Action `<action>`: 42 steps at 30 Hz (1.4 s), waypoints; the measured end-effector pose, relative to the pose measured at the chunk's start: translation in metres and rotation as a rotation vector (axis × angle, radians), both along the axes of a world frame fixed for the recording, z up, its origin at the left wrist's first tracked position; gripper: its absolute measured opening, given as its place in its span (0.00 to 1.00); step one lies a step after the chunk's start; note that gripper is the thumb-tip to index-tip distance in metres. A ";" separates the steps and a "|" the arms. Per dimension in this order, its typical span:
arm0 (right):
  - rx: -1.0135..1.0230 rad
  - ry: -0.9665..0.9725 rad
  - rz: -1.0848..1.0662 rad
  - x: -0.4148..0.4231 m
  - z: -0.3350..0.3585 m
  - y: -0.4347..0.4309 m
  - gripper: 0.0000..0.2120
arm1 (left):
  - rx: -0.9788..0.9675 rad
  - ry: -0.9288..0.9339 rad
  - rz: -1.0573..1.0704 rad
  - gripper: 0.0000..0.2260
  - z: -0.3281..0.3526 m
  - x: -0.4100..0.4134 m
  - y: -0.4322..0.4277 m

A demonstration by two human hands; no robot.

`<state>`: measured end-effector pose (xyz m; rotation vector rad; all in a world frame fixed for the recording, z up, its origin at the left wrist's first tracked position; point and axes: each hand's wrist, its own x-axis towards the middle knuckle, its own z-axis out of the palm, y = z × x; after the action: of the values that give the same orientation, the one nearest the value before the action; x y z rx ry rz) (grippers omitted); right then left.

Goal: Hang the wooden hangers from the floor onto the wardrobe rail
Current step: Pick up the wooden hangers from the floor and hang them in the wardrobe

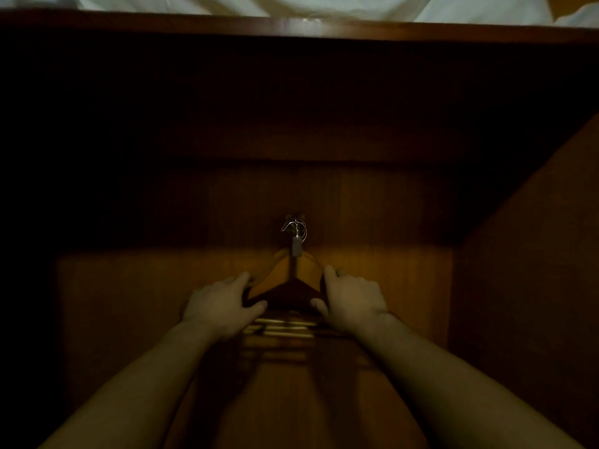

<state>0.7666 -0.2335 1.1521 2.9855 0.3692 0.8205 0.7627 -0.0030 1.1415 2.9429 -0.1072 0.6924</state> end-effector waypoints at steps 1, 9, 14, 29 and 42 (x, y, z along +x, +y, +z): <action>-0.004 0.000 0.002 -0.003 -0.001 0.000 0.22 | 0.010 0.004 0.005 0.27 -0.001 -0.003 0.000; 0.008 -0.014 0.001 -0.041 0.014 -0.017 0.22 | 0.012 0.084 0.007 0.32 0.010 -0.044 -0.012; -0.005 -0.029 0.015 -0.074 0.022 -0.032 0.24 | 0.016 0.079 0.032 0.34 0.017 -0.078 -0.035; -0.031 -0.014 0.209 -0.196 0.016 -0.058 0.25 | -0.002 0.082 0.206 0.35 0.000 -0.242 -0.085; -0.044 0.032 0.582 -0.341 -0.013 0.088 0.31 | -0.099 0.106 0.568 0.37 -0.031 -0.438 0.000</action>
<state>0.4260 -0.1452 1.1388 2.8693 1.2740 0.7694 0.3250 -0.0031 1.1106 2.9047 0.7731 0.5693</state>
